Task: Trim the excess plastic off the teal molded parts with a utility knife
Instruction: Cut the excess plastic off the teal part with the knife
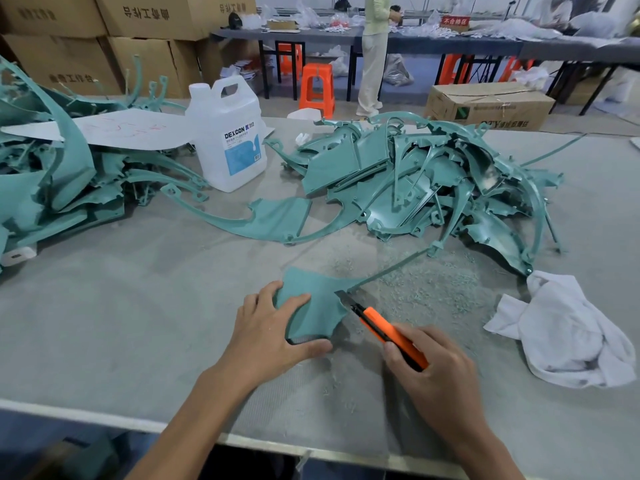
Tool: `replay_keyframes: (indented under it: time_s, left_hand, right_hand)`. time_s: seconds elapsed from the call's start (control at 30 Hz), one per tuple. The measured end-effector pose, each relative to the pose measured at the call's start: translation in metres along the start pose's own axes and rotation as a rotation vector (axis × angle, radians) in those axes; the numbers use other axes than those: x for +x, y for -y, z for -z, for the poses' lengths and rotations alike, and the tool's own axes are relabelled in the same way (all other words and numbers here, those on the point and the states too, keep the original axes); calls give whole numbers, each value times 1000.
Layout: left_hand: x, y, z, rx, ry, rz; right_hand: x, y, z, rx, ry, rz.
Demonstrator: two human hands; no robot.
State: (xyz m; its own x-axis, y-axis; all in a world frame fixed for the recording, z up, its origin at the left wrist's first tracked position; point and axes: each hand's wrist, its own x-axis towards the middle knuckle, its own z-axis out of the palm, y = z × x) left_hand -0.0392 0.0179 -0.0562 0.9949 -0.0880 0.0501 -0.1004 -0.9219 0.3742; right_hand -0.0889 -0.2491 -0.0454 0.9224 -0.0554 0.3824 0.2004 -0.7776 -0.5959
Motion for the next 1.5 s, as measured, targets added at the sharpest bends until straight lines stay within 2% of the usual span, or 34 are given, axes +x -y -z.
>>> replay_keyframes:
  time_s: [0.17, 0.23, 0.3, 0.47, 0.63, 1.03, 1.13, 1.3, 1.43, 1.5]
  left_hand:
    - [-5, 0, -4, 36, -81, 21]
    - [-6, -1, -5, 29, -97, 29]
    - [-6, -1, -5, 16, -95, 35]
    - [-7, -4, -4, 36, -95, 45]
    - [-8, -8, -4, 63, -107, 73]
    - [-9, -13, 0, 133, -116, 68]
    - [-8, -22, 6, 127, -211, 11]
    - [-13, -23, 21, -11, -426, -113]
    - [-21, -21, 43, -5, -615, -316]
    - [-29, -30, 48, 5, -657, -402]
  right_hand:
    - [-2, 6, 2, -9, 51, 50]
    - [-2, 5, 1, -24, 40, 10]
    - [0, 4, 0, -42, 11, -35]
    - [-3, 3, 2, 18, 26, 9]
    - [-2, -2, 0, -47, -15, -49]
    - [0, -5, -1, 16, 22, -90]
    - [-1, -6, -3, -30, -43, -87]
    - [-1, -14, 1, 197, -153, -228]
    - [0, -10, 5, 303, -153, -267]
    - [2, -8, 7, 340, -164, -259]
